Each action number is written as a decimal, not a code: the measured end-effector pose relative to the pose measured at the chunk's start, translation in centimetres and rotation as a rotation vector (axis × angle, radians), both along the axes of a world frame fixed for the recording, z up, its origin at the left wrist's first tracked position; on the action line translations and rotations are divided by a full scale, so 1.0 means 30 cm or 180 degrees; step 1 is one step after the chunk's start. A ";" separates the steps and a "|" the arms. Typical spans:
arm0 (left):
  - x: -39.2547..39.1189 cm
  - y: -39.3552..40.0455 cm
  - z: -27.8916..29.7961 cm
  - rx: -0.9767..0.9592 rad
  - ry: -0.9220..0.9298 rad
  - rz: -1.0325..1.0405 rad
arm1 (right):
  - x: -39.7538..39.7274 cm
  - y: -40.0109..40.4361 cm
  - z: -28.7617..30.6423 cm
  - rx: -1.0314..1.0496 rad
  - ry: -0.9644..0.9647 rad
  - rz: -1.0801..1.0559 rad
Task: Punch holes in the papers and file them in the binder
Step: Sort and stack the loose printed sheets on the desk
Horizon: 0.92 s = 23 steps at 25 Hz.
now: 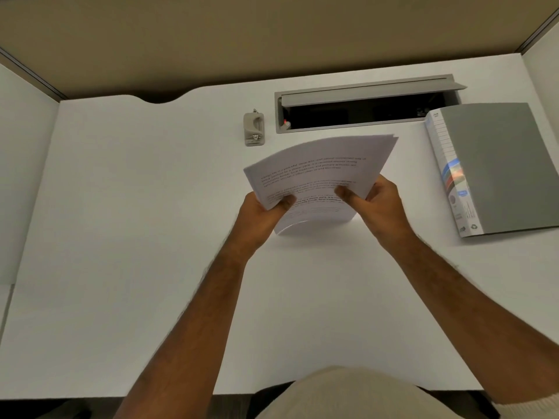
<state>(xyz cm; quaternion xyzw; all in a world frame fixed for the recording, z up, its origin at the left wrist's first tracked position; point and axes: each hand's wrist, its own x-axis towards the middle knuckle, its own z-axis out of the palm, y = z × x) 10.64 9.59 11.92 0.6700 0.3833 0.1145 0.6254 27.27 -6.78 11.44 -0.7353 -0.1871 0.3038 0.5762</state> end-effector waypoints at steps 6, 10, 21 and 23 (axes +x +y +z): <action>0.009 -0.010 0.004 0.0020 -0.0051 -0.0064 | -0.005 -0.003 0.011 -0.0008 -0.0173 0.0029; 0.009 -0.021 0.000 -0.0016 -0.0121 -0.0036 | -0.016 -0.007 -0.006 0.0061 -0.0209 -0.0013; 0.031 -0.012 -0.057 -0.0150 0.0040 0.0036 | 0.025 -0.002 -0.071 -0.0171 -0.0232 0.0162; 0.040 0.001 -0.064 -0.0157 0.0077 0.0034 | 0.040 0.001 -0.074 -0.0204 -0.0270 0.0257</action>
